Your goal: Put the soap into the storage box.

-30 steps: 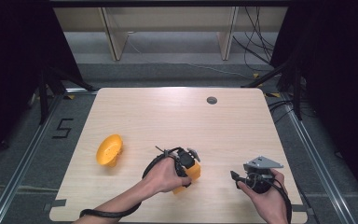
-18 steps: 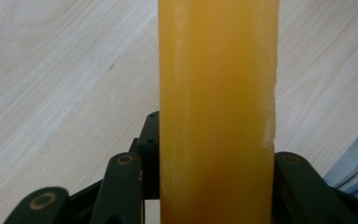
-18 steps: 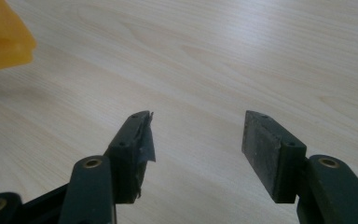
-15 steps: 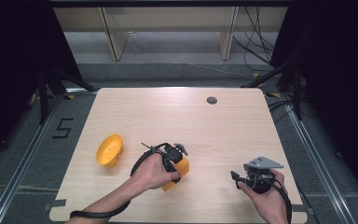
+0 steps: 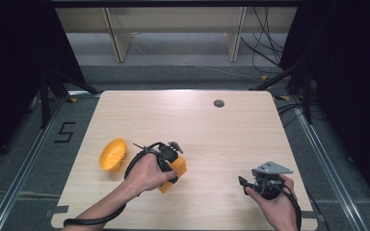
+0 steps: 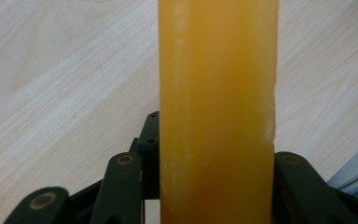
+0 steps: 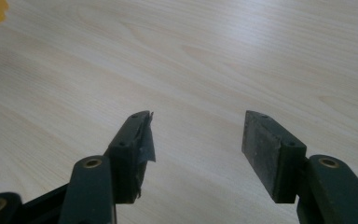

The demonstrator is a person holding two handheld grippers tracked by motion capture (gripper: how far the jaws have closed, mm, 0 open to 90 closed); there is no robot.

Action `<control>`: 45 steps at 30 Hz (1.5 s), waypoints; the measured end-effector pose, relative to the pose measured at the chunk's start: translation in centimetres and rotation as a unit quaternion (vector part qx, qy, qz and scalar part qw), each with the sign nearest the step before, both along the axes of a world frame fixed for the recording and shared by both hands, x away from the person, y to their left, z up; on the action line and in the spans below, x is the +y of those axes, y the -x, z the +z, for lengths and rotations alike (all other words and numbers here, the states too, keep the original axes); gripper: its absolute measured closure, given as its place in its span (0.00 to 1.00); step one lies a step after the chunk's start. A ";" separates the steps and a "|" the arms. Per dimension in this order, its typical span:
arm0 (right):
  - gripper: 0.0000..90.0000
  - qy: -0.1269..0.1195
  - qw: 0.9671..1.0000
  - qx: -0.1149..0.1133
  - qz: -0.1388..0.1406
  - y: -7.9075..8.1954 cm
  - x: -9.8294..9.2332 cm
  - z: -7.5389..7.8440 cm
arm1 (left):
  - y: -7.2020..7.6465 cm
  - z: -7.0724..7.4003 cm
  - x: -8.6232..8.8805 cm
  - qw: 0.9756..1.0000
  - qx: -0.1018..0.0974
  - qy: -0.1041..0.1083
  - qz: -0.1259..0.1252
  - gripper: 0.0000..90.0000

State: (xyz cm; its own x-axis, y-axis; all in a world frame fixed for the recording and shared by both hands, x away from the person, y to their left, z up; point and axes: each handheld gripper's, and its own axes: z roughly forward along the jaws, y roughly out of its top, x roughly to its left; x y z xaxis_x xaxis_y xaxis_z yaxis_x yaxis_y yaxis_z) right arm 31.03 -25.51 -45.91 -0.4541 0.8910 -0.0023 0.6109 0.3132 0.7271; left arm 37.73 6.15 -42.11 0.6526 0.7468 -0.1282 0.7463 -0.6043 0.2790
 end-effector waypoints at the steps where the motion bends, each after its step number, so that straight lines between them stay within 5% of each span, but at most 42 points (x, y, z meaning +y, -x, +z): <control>1: 0.48 -0.007 1.000 0.007 -0.006 0.1 0.1 0.1 | -0.1 0.2 0.4 1.000 0.003 -0.005 -0.001 0.67; 25: 0.48 -0.004 1.000 0.005 -0.006 0.1 0.0 0.0 | -0.8 1.0 5.2 0.999 -0.010 -0.009 0.052 0.67; 32: 0.48 -0.009 1.000 0.010 -0.011 0.2 0.2 0.1 | -1.1 1.6 6.5 0.997 -0.022 -0.003 0.068 0.67; 35: 0.48 -0.002 1.000 -0.005 0.007 -0.1 -0.1 -0.1 | -1.1 1.9 7.3 0.996 -0.028 0.001 0.080 0.67; 41: 0.48 -0.002 1.000 -0.004 0.006 -0.1 0.0 -0.1 | -1.2 2.1 8.6 0.995 -0.026 0.007 0.100 0.67; 42: 0.48 -0.007 1.000 0.011 -0.009 0.2 0.1 0.0 | -1.3 2.2 8.8 0.994 -0.026 0.006 0.102 0.67; 45: 0.48 -0.002 1.000 -0.001 -0.002 0.0 0.0 0.0 | -1.3 2.4 9.3 0.994 -0.024 0.009 0.111 0.67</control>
State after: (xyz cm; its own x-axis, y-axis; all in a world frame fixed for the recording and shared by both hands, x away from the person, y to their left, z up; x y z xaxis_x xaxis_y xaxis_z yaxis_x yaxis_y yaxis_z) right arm 31.04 -25.52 -45.94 -0.4499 0.8931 0.0002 0.6105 0.3074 0.7300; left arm 39.04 15.50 -39.70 0.4782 0.8706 -0.1155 0.8462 -0.4215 0.3260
